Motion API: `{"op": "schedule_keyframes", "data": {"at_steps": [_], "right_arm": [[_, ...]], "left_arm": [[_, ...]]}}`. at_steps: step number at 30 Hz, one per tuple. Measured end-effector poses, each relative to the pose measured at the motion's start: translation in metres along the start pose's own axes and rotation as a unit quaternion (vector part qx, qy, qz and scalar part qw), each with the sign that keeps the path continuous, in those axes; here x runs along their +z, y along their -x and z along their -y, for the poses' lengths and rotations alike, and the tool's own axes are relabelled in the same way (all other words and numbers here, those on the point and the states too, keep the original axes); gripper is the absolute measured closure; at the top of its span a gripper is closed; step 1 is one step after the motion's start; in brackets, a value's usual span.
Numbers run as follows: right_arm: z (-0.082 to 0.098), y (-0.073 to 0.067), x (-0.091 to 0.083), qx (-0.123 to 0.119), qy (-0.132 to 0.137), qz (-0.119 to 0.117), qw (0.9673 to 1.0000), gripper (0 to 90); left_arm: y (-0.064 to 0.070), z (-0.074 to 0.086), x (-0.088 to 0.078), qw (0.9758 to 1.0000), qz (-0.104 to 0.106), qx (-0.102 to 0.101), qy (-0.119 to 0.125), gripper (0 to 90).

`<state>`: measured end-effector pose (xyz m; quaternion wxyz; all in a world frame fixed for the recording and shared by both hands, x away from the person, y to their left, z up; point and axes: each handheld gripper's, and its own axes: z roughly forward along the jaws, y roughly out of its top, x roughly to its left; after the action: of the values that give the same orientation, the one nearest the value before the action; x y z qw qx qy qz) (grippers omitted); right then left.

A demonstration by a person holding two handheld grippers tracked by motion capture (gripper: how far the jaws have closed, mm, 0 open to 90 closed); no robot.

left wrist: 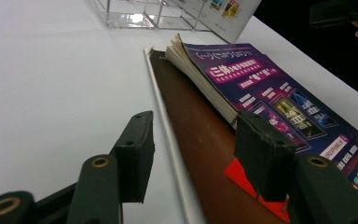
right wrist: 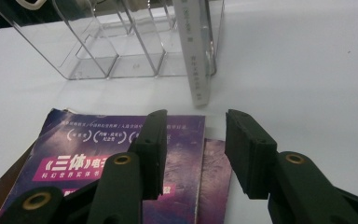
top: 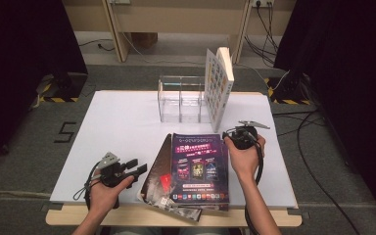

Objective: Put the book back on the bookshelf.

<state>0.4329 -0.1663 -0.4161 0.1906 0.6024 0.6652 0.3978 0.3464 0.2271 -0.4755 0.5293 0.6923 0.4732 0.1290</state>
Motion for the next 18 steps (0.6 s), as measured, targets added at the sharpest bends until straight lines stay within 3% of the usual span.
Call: {"op": "schedule_keyframes", "data": {"at_steps": [7, 14, 18], "right_arm": [[0.007, -0.001, 0.012, -0.01, -0.024, 0.009, 0.9996, 60.4], [0.013, -0.001, 0.024, -0.007, -0.042, 0.001, 0.9991, 60.5], [0.016, -0.001, 0.03, -0.007, -0.053, -0.001, 0.9986, 60.3]], "left_arm": [[0.009, -0.014, 0.028, 0.9995, 0.013, 0.011, -0.025, 46.8], [0.018, -0.027, 0.054, 0.9986, 0.025, 0.015, -0.045, 46.2], [0.02, -0.029, 0.071, 0.9977, 0.015, 0.016, -0.064, 46.0]]}}
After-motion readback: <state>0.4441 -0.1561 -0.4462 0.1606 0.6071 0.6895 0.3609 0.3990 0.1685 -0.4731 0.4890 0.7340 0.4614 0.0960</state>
